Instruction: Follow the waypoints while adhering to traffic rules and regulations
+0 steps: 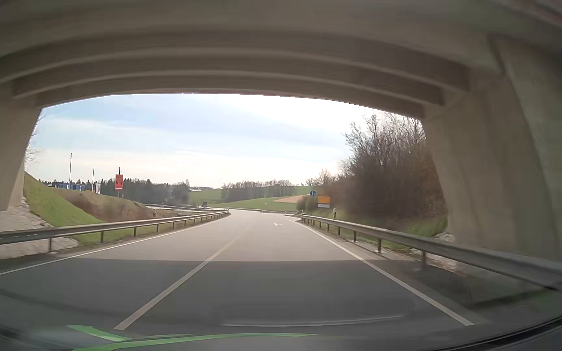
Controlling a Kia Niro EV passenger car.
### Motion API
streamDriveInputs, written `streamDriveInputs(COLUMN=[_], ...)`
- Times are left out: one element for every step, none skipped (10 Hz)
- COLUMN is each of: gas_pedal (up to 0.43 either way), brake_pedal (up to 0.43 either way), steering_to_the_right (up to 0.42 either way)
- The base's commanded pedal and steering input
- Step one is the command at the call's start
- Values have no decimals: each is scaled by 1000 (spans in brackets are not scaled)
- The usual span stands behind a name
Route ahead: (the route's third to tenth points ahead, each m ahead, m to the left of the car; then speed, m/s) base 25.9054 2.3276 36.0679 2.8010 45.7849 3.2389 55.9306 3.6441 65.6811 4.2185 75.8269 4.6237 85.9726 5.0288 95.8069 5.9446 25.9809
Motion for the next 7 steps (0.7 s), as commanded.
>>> streamDriveInputs(gas_pedal=[169, 169, 169, 169, 169, 169, 169], brake_pedal=[0, 0, 0, 0, 0, 0, 0], steering_to_the_right=[-5, -5, -5, -5, -5, -5, -5])
